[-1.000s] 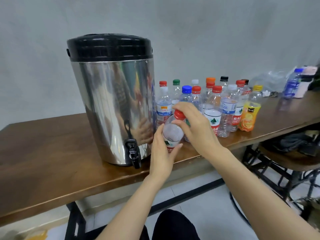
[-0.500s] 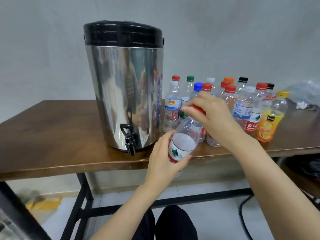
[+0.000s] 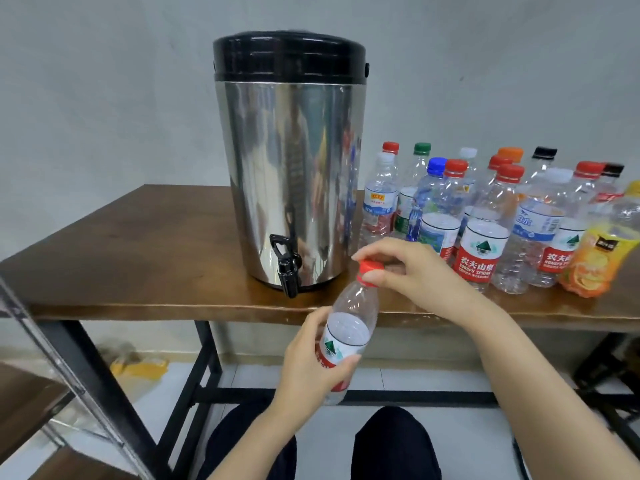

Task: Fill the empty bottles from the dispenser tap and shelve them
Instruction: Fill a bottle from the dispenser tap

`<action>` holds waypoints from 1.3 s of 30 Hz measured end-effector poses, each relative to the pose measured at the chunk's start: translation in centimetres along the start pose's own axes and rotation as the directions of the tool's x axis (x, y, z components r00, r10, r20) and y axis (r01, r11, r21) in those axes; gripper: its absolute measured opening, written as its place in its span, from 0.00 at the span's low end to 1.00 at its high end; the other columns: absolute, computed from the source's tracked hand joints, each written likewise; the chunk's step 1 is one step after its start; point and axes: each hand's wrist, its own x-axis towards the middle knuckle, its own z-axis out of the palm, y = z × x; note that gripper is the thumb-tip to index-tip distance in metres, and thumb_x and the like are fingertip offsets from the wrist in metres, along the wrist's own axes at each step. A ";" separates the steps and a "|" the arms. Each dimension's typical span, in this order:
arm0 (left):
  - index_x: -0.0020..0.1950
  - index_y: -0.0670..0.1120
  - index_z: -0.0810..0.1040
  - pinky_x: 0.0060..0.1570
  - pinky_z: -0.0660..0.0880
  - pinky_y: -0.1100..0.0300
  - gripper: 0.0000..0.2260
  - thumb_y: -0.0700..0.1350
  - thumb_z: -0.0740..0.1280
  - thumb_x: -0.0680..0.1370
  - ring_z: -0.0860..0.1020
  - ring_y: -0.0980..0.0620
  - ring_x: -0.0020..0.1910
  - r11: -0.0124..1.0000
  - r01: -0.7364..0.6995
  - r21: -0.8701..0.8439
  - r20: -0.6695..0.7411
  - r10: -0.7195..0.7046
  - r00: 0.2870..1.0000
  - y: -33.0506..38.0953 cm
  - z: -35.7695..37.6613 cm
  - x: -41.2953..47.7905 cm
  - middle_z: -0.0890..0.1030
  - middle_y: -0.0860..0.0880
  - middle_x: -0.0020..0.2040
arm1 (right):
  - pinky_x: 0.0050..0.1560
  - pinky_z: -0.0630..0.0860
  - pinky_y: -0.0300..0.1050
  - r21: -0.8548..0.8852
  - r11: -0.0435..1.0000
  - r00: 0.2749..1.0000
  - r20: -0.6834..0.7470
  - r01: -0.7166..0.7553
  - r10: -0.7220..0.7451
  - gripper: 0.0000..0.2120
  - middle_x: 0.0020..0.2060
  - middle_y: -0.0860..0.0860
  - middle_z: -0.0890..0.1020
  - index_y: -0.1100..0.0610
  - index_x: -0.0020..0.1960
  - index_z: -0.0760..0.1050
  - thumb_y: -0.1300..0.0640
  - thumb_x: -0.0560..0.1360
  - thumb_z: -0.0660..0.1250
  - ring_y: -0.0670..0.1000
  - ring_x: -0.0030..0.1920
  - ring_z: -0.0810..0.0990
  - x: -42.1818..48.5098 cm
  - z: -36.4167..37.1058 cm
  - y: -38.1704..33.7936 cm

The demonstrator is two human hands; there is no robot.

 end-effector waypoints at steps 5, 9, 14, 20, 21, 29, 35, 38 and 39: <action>0.69 0.62 0.66 0.58 0.75 0.64 0.33 0.41 0.75 0.70 0.76 0.59 0.62 0.999 0.038 0.030 0.031 -0.039 0.999 -2.4 -1.6 -0.9 0.78 0.62 0.61 | 0.62 0.74 0.36 0.063 0.998 0.998 0.060 -0.001 -0.003 0.15 0.55 0.43 0.81 0.49 0.56 0.82 0.64 0.74 0.72 0.41 0.57 0.79 0.6 2.9 0.8; 0.73 0.68 0.59 0.65 0.71 0.58 0.36 0.49 0.73 0.72 0.70 0.60 0.68 0.995 0.089 0.046 0.101 -0.093 0.990 -3.3 -2.5 -1.0 0.72 0.63 0.68 | 0.60 0.77 0.41 0.102 0.994 0.999 -0.038 -0.033 0.038 0.14 0.52 0.45 0.82 0.50 0.56 0.83 0.63 0.73 0.73 0.42 0.53 0.81 0.6 5.8 1.0; 0.68 0.64 0.66 0.59 0.77 0.53 0.29 0.63 0.72 0.69 0.77 0.60 0.59 0.989 0.144 0.017 0.128 -0.146 0.981 -4.2 -1.7 -0.7 0.79 0.61 0.59 | 0.58 0.76 0.35 0.143 0.988 0.998 -0.028 -0.058 0.063 0.16 0.52 0.44 0.83 0.48 0.54 0.82 0.66 0.73 0.72 0.41 0.53 0.81 1.0 7.3 0.9; 0.58 0.64 0.70 0.51 0.77 0.64 0.26 0.55 0.78 0.66 0.79 0.58 0.54 0.971 0.239 0.005 0.030 -0.239 0.971 -6.2 -1.9 -1.2 0.79 0.58 0.54 | 0.61 0.74 0.39 -0.016 0.948 0.886 -0.359 -0.319 0.292 0.17 0.54 0.48 0.82 0.52 0.60 0.79 0.63 0.73 0.73 0.46 0.54 0.79 2.5 7.4 5.7; 0.58 0.64 0.69 0.49 0.76 0.67 0.26 0.52 0.79 0.67 0.79 0.58 0.54 0.966 0.257 0.001 0.016 -0.257 0.966 -6.5 -2.2 -1.3 0.79 0.58 0.54 | 0.61 0.74 0.42 -0.081 0.925 0.875 -0.362 -0.372 0.320 0.16 0.54 0.50 0.82 0.54 0.59 0.79 0.63 0.72 0.74 0.48 0.53 0.79 2.5 7.7 6.8; 0.70 0.64 0.65 0.59 0.76 0.59 0.36 0.51 0.78 0.67 0.76 0.58 0.61 0.967 0.254 0.000 -0.093 -0.253 0.963 -7.3 -4.2 -1.6 0.76 0.61 0.63 | 0.65 0.67 0.48 -0.278 0.845 0.856 -0.395 -0.457 0.334 0.19 0.63 0.56 0.77 0.57 0.66 0.76 0.59 0.76 0.71 0.57 0.63 0.73 3.5 9.0 9.1; 0.74 0.59 0.63 0.59 0.71 0.65 0.38 0.50 0.78 0.70 0.70 0.61 0.65 0.982 0.173 0.078 -0.131 -0.162 0.978 -6.7 -4.4 -1.3 0.69 0.62 0.67 | 0.57 0.73 0.48 -0.239 0.960 0.831 -0.556 -0.147 -0.011 0.11 0.55 0.49 0.79 0.54 0.61 0.78 0.58 0.80 0.63 0.53 0.56 0.75 3.7 9.4 4.0; 0.75 0.56 0.62 0.47 0.66 0.80 0.38 0.52 0.78 0.70 0.65 0.74 0.63 0.980 0.113 0.165 -0.136 -0.090 0.987 -6.5 -4.4 -1.0 0.64 0.62 0.70 | 0.55 0.74 0.48 -0.235 0.972 0.844 -0.516 0.027 -0.148 0.11 0.52 0.46 0.80 0.54 0.60 0.79 0.54 0.82 0.61 0.50 0.55 0.75 4.4 9.5 -0.2; 0.75 0.55 0.62 0.45 0.65 0.83 0.38 0.52 0.77 0.70 0.62 0.79 0.61 0.978 0.097 0.184 -0.136 -0.072 0.988 -6.4 -4.3 -0.8 0.62 0.63 0.72 | 0.53 0.74 0.46 -0.241 0.969 0.852 -0.493 0.063 -0.177 0.12 0.52 0.45 0.80 0.53 0.60 0.79 0.52 0.82 0.60 0.49 0.55 0.75 4.6 9.5 -1.4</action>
